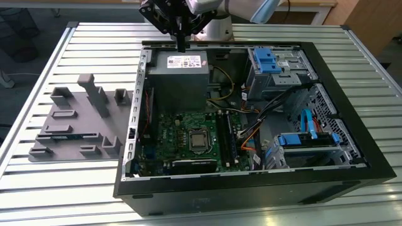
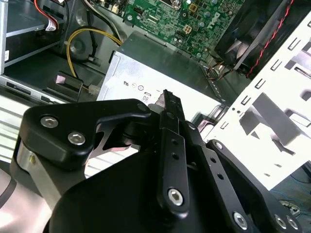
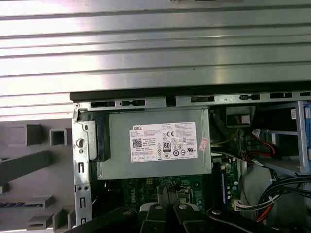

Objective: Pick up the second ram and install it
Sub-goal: 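Reach for the second ram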

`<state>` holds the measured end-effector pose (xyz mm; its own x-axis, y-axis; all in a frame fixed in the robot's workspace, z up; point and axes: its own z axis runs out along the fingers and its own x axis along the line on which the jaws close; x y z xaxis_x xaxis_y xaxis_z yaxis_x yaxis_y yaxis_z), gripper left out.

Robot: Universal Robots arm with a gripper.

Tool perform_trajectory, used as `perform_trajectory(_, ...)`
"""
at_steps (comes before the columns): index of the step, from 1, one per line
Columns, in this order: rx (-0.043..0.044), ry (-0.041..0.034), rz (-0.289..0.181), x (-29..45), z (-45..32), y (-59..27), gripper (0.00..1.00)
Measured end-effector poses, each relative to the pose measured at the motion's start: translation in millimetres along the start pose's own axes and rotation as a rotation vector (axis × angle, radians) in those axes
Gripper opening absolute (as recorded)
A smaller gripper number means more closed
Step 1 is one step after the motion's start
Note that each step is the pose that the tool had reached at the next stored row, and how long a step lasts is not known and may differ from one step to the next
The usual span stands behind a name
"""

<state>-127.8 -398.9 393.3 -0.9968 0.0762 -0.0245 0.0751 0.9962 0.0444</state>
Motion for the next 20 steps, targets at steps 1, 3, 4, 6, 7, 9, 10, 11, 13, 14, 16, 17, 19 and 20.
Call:
perform_trajectory(1, 0.0, 0.0, 0.0, 0.4, 0.0, 0.0, 0.11)
perform_trajectory(3, 0.0, 0.0, 0.0, 1.4, 0.0, -0.1, 0.11)
perform_trajectory(4, 0.0, 0.0, 0.0, 1.8, 0.0, -0.1, 0.11)
perform_trajectory(6, 0.0, 0.0, 0.0, 2.6, 0.0, -0.2, 0.11)
perform_trajectory(7, -0.0001, 0.0, 0.0, 3.0, 0.0, -0.2, 0.11)
perform_trajectory(9, 0.0, 0.0, 0.0, 3.8, 0.0, -0.3, 0.11)
perform_trajectory(10, -0.0001, 0.0, 0.0, 4.2, 0.0, -0.3, 0.11)
perform_trajectory(11, -0.0001, 0.0, 0.0, 4.6, 0.0, -0.3, 0.11)
perform_trajectory(13, 0.0, 0.0, 0.0, 5.4, -0.1, -0.4, 0.11)
perform_trajectory(14, -0.0001, 0.0, 0.0, 5.8, 0.0, -0.5, 0.11)
perform_trajectory(16, 0.0, 0.0, 0.0, 6.6, 0.0, -0.5, 0.11)
perform_trajectory(17, 0.0, 0.0, 0.0, 7.1, 0.0, -0.5, 0.11)
perform_trajectory(19, 0.0, 0.0, 0.0, 7.9, 0.0, -0.6, 0.11)
perform_trajectory(20, 0.0, 0.0, 0.0, 8.3, 0.0, -0.6, 0.11)
